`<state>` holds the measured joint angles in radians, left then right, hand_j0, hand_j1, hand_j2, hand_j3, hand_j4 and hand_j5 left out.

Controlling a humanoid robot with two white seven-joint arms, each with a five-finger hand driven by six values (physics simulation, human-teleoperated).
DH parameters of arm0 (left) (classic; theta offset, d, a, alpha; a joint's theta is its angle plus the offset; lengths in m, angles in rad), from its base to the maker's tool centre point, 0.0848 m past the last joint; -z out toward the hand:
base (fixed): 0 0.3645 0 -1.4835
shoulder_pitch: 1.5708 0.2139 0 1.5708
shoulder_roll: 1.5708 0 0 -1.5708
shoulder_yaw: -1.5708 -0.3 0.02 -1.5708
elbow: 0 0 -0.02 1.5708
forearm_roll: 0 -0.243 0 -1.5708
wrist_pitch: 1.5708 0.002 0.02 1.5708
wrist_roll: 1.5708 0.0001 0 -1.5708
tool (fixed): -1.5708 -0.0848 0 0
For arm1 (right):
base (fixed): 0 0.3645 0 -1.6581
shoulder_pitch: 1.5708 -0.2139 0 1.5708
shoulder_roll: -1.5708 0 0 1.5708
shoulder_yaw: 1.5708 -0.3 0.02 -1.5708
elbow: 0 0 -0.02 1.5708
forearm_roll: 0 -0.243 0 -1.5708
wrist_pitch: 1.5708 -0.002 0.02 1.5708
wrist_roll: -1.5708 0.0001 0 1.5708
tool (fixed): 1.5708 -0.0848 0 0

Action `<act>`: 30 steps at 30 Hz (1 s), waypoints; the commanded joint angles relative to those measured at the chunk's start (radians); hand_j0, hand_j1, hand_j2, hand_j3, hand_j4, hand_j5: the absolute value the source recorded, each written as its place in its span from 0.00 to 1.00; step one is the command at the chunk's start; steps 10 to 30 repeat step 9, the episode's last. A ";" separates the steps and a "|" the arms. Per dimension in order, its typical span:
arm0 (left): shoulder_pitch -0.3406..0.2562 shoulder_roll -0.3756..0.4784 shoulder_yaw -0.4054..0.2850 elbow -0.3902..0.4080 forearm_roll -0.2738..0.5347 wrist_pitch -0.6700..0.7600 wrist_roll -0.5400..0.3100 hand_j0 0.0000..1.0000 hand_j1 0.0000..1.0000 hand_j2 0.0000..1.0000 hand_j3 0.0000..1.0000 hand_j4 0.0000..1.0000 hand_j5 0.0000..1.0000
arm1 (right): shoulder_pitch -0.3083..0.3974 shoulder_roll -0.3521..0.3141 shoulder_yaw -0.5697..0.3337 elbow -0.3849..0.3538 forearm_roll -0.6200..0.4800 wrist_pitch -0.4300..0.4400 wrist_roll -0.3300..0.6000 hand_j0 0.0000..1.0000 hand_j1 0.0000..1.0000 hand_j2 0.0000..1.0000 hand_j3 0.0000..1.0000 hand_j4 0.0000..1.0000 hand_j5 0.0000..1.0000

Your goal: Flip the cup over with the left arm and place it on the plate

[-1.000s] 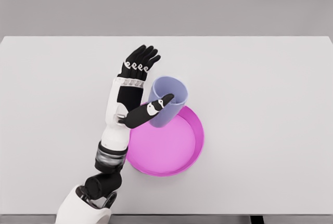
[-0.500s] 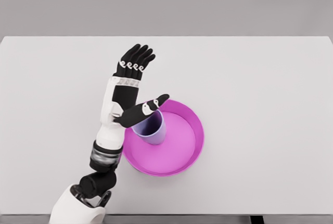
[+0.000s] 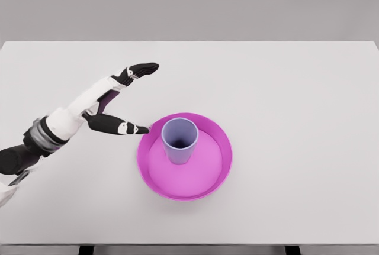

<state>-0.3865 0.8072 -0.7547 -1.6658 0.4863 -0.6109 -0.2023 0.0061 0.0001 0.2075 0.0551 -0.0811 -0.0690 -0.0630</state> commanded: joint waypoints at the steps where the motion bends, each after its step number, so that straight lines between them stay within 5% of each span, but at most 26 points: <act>1: 0.001 0.112 -0.046 0.035 0.118 0.000 -0.293 1.00 1.00 1.00 1.00 1.00 1.00 | 0.000 0.000 0.000 0.000 0.000 0.000 0.000 1.00 1.00 1.00 1.00 1.00 1.00; 3: 0.005 0.121 -0.043 0.035 0.204 0.000 -0.399 1.00 1.00 1.00 1.00 1.00 1.00 | 0.000 0.000 0.001 0.000 0.000 0.000 0.000 1.00 1.00 1.00 1.00 1.00 1.00; 6: -0.012 0.144 -0.023 0.072 0.245 0.000 -0.409 1.00 1.00 1.00 1.00 1.00 1.00 | 0.000 0.000 0.001 0.000 0.000 0.000 0.000 1.00 1.00 1.00 1.00 1.00 1.00; 9: -0.017 0.176 0.044 0.164 0.247 0.000 -0.409 1.00 1.00 1.00 1.00 1.00 1.00 | 0.000 0.000 0.000 0.000 0.000 0.000 0.000 1.00 1.00 1.00 1.00 1.00 1.00; 30: -0.017 0.176 0.044 0.164 0.247 0.000 -0.409 1.00 1.00 1.00 1.00 1.00 1.00 | 0.000 0.000 0.000 0.000 0.000 0.000 0.000 1.00 1.00 1.00 1.00 1.00 1.00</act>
